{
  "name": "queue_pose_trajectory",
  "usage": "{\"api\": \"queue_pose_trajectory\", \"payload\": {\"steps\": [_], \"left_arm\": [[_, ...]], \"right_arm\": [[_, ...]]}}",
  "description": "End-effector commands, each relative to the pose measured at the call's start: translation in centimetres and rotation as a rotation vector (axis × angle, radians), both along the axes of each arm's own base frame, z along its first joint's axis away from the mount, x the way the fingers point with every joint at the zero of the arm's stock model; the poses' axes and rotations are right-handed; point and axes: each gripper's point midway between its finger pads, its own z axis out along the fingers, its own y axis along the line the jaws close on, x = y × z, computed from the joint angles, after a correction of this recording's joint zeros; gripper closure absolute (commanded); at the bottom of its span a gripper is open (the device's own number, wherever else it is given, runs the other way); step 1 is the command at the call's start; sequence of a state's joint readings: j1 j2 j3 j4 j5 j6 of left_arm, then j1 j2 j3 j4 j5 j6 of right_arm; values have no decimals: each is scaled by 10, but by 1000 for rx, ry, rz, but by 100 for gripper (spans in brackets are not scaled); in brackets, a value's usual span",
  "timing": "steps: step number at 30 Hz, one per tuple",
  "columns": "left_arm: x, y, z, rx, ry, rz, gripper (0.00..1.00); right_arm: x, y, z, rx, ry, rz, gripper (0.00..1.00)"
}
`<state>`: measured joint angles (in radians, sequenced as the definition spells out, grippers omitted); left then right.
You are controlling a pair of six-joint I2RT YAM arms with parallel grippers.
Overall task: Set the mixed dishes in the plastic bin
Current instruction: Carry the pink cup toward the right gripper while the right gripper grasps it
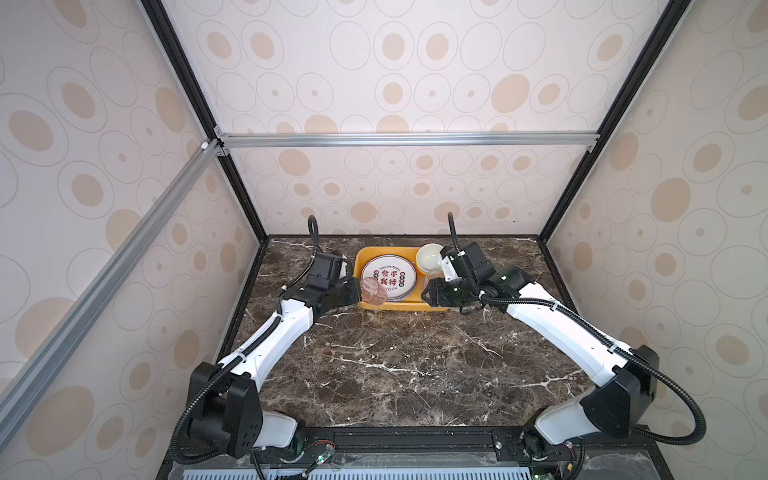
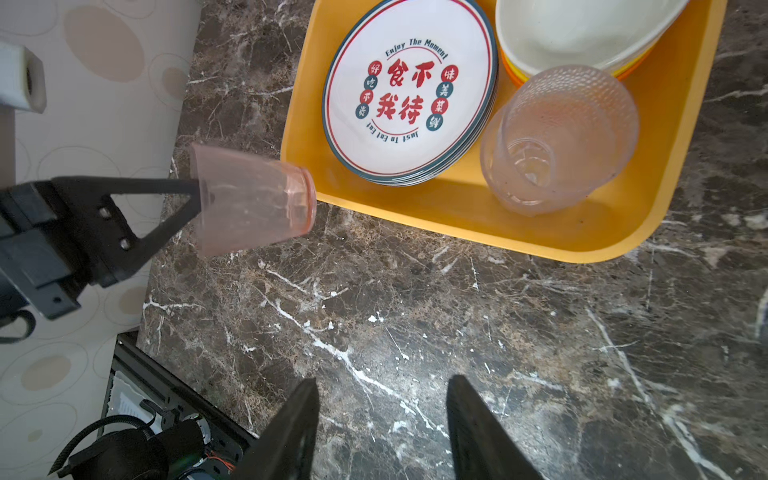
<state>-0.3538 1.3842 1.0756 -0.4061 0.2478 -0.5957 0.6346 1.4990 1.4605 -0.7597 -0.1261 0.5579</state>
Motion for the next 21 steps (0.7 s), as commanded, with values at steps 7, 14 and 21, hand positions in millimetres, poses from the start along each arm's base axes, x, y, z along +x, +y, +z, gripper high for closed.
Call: {"api": "queue_pose_trajectory", "payload": {"steps": [7,14,21], "left_arm": [[-2,-47,37,-32,-56,-73,100],[-8,-78,42,-44,-58,-131,100],[-12,-102,42,-49,-58,-173,100]], "right_arm": [[-3,-2,12,-33,49,-21,49],[-2,7,14,-29,57,0,51],[3,15,14,-26,62,8,51]]}}
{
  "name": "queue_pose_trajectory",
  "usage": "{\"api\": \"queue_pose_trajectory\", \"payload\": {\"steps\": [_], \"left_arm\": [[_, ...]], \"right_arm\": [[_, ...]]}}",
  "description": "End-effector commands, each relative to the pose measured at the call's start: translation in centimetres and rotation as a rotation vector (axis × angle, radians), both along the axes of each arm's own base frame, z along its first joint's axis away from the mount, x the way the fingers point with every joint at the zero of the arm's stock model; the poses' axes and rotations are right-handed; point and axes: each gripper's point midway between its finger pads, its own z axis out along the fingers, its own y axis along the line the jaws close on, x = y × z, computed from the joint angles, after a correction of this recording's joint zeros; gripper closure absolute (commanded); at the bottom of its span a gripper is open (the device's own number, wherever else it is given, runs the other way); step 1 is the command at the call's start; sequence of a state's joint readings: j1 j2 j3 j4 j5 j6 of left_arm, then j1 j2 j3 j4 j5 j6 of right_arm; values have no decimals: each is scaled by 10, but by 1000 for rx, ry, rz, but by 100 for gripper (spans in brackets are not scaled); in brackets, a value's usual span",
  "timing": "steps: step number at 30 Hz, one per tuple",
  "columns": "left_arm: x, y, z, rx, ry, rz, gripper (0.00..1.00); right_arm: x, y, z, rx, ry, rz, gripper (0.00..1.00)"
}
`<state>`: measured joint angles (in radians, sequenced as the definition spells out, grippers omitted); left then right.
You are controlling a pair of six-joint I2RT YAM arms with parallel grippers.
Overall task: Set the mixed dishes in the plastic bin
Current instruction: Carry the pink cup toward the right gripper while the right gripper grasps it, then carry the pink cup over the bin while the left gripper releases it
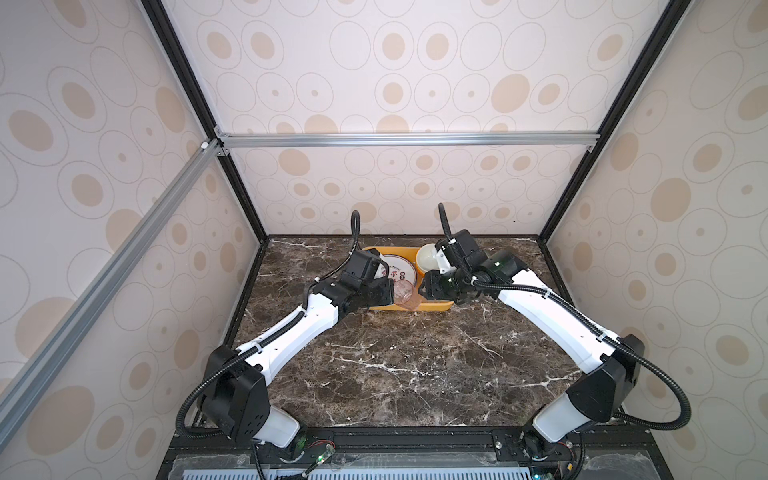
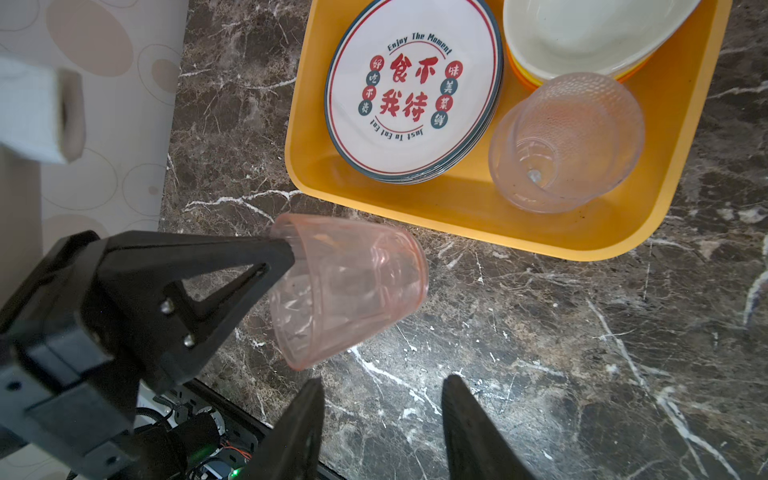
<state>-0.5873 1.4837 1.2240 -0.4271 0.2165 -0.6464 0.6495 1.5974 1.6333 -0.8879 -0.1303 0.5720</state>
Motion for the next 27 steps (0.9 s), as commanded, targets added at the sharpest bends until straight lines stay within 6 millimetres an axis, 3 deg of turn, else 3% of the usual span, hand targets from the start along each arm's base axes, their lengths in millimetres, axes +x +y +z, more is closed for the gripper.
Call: {"api": "queue_pose_trajectory", "payload": {"steps": [1,14,27], "left_arm": [[5,-13,22,-34,-43,-1,100],[3,-25,26,-51,-49,-24,100],[4,-29,31,-71,-56,-25,97]], "right_arm": [[-1,5,2,-2,13,2,51],[16,13,-8,-32,22,-23,53],[23,17,-21,-62,50,-24,67]]}}
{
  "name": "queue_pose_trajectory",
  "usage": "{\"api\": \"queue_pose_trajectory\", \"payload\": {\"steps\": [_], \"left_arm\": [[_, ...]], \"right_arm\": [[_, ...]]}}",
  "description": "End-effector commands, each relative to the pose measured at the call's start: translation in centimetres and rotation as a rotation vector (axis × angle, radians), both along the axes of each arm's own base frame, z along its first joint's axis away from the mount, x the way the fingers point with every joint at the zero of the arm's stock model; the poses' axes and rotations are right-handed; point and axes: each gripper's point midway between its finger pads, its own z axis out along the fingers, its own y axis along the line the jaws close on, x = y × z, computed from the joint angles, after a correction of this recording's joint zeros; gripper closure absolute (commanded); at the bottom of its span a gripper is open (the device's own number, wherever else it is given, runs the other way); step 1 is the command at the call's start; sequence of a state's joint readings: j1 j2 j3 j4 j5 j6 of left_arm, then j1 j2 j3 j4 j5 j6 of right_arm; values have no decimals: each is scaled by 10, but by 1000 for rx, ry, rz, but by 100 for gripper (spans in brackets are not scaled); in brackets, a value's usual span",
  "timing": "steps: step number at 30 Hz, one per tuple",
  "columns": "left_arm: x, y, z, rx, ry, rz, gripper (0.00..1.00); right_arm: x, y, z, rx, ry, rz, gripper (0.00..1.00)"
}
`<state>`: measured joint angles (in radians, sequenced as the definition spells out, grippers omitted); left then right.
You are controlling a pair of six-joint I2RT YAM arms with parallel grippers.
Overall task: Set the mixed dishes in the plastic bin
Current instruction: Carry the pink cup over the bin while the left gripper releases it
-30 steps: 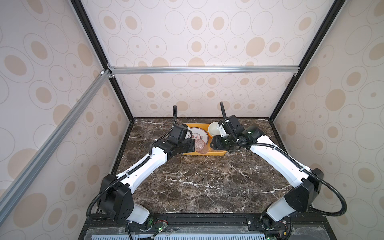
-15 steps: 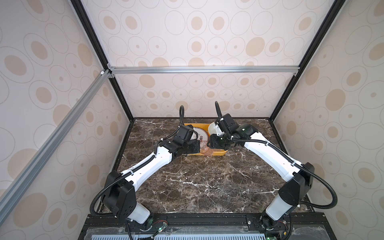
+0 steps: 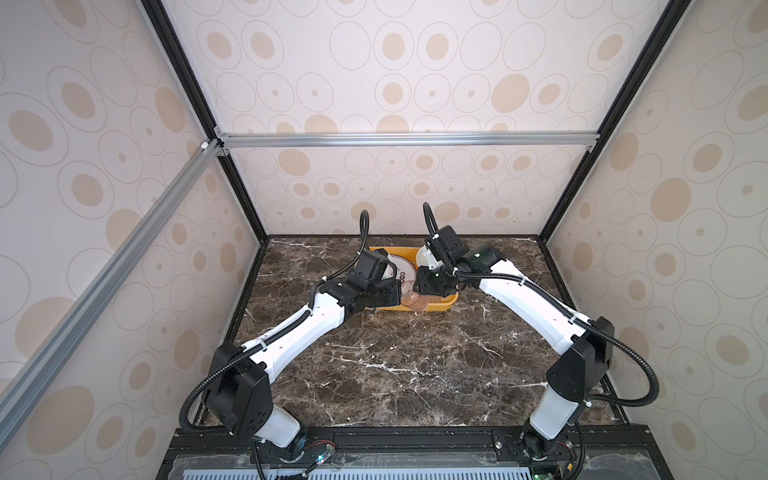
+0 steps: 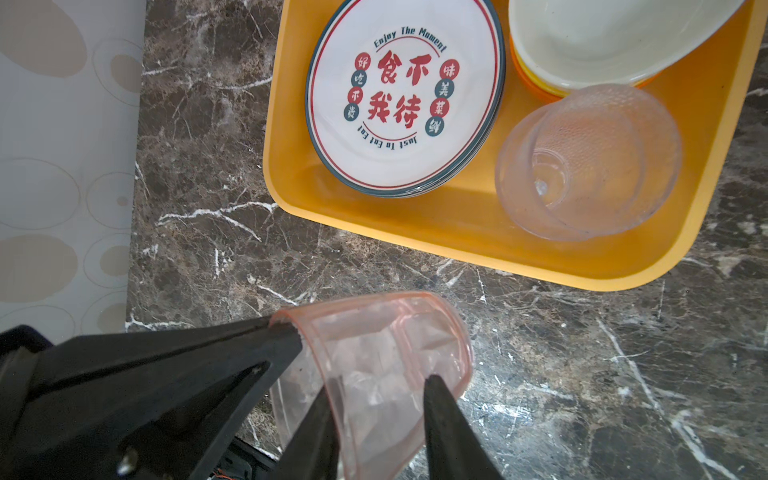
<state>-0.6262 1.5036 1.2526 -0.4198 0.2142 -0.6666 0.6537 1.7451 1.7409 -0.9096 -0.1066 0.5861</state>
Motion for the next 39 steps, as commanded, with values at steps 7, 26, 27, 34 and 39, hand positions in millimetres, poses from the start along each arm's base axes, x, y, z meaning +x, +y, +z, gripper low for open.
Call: {"api": "queue_pose_trajectory", "payload": {"steps": [7,26,27,34,39], "left_arm": [[10,-15,33,-67,-60,-5,93],[10,-13,59,-103,-95,14,69],[9,-12,61,-104,-99,18,66],[3,3,68,-101,-131,56,54],[0,13,70,-104,-145,76,49]], "right_arm": [[1,-2,1,-32,-9,-14,78],[8,-18,4,-98,-66,-50,99],[9,-20,5,-100,-70,-54,99],[17,-42,11,-115,-86,-95,100],[27,-65,16,-121,-97,-143,100]]}}
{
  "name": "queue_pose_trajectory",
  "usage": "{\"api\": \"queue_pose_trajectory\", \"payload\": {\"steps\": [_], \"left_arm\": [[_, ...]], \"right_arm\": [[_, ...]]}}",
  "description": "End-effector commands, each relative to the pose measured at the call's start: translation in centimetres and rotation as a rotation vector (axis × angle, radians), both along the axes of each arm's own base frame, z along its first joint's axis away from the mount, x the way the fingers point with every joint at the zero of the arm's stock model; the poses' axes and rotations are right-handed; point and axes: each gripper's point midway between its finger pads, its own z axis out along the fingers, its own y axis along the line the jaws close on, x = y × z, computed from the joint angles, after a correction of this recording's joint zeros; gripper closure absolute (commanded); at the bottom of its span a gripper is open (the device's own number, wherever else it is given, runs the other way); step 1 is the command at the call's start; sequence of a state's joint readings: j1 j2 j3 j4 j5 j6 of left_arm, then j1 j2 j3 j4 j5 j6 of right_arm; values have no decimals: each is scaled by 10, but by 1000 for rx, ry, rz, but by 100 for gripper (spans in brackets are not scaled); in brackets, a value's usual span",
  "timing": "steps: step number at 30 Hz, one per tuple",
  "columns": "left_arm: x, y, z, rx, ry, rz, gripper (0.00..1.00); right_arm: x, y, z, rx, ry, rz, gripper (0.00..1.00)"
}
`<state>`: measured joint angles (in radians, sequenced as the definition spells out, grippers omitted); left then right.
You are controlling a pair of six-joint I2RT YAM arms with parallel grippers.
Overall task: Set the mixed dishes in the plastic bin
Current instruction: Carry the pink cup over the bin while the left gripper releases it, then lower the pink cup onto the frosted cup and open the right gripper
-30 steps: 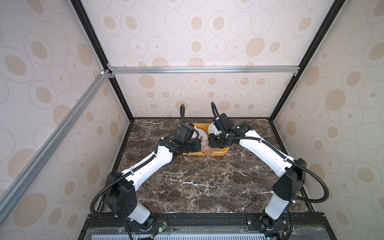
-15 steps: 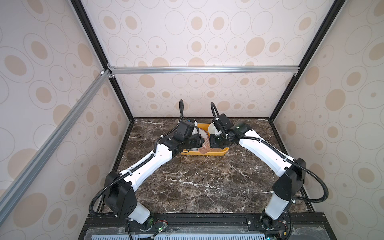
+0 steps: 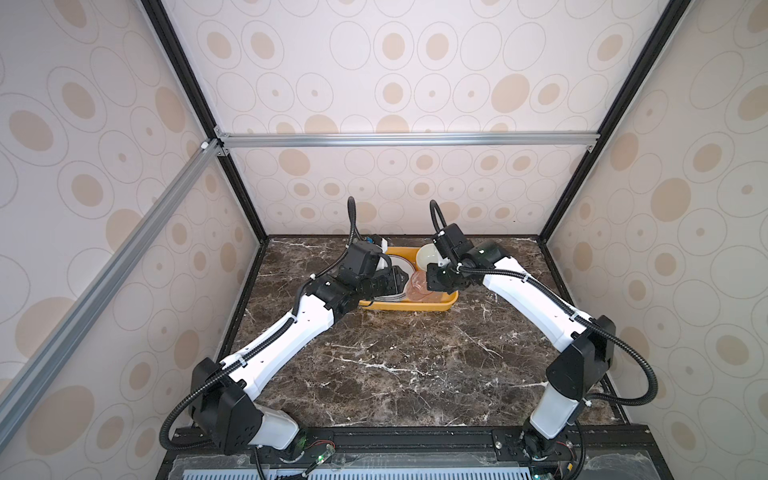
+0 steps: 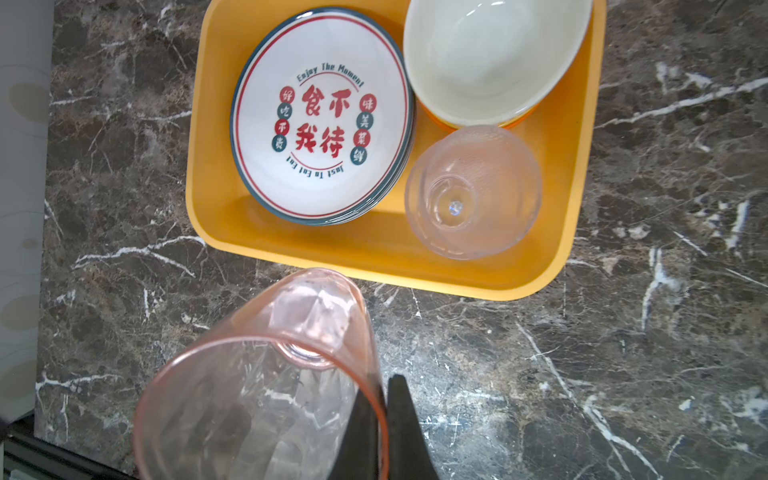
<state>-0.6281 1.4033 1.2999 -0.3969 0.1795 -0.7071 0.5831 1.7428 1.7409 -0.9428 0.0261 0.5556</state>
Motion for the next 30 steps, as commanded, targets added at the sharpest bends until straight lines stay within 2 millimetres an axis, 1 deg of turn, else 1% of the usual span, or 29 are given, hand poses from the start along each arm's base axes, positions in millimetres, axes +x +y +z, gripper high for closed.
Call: {"api": "queue_pose_trajectory", "payload": {"steps": [1,8,14,17,22,30], "left_arm": [[-2,10,3,-1,-14,31,48],[-6,18,-4,-6,1,49,48],[-10,21,-8,-24,8,58,46],[-12,23,-9,-29,9,62,44],[-14,25,-13,-29,20,68,44],[-14,25,-17,-28,28,73,44]], "right_arm": [[3,-24,22,-2,-52,-43,100],[23,-54,25,-1,-58,-105,100],[42,-70,12,32,-32,-162,100],[50,-73,5,50,-18,-180,100],[61,-76,-6,63,4,-194,100],[72,-76,-19,77,40,-200,100]]}}
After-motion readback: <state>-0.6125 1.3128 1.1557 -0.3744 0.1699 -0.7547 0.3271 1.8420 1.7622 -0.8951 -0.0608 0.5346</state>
